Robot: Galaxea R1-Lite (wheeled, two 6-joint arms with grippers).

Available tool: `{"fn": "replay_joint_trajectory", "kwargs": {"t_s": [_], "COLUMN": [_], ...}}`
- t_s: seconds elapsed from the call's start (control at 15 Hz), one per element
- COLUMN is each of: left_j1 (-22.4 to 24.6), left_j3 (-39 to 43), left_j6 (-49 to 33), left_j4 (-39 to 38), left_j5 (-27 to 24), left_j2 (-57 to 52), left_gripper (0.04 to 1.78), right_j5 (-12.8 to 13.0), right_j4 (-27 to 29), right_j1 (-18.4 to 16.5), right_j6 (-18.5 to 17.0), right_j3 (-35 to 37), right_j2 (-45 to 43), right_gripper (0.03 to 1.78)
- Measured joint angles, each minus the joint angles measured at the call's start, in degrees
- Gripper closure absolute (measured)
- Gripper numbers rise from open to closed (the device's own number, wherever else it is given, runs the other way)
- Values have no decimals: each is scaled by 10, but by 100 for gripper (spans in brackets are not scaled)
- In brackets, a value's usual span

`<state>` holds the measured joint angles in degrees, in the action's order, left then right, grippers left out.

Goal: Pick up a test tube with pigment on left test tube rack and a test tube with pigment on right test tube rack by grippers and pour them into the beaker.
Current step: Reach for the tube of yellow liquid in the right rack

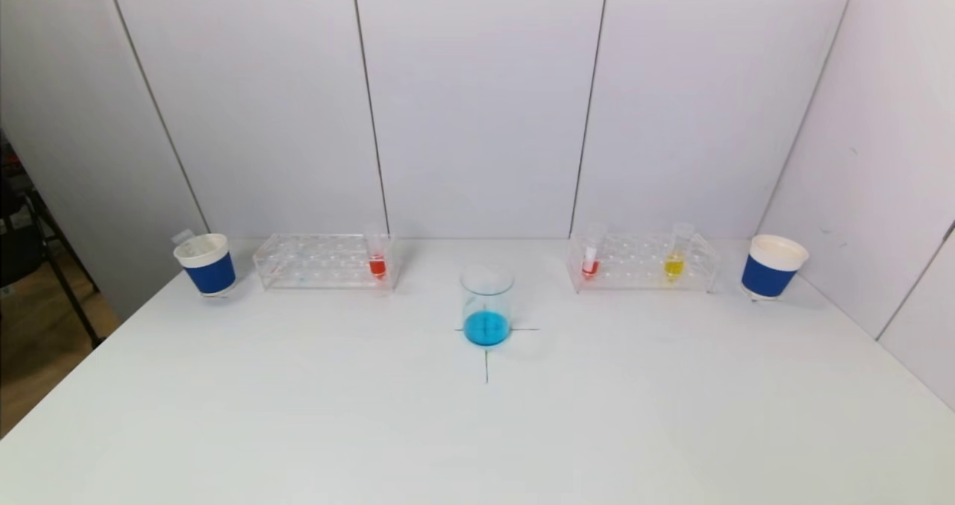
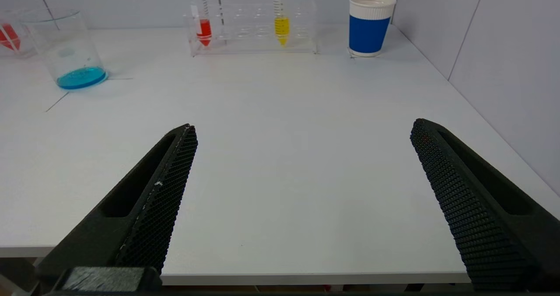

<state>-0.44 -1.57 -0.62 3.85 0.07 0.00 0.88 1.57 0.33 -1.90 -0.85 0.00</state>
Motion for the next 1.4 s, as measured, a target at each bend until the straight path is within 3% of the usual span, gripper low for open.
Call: {"fn": "replay_joint_trajectory", "kwargs": {"t_s": [0.6,0.93,1.2,1.4], "left_j1": [0,0,0,0], "left_j3": [0,0,0,0], "left_j6": [-1,-1,0,0], "left_j4": [0,0,0,0], "left_j5": [0,0,0,0], "left_j2": [0,0,0,0], "left_gripper": [6,6,6,6], "right_j5": [0,-48,-54,-55], "right_j4": [-4,5,-16,-70], "right_j1": [0,-1,0,1], "right_j6": [7,7,8,8], "right_j3": [-4,-91,-180,-236], "right_j2": [0,12,107,208], "right_gripper": [4,4,4,4]}}
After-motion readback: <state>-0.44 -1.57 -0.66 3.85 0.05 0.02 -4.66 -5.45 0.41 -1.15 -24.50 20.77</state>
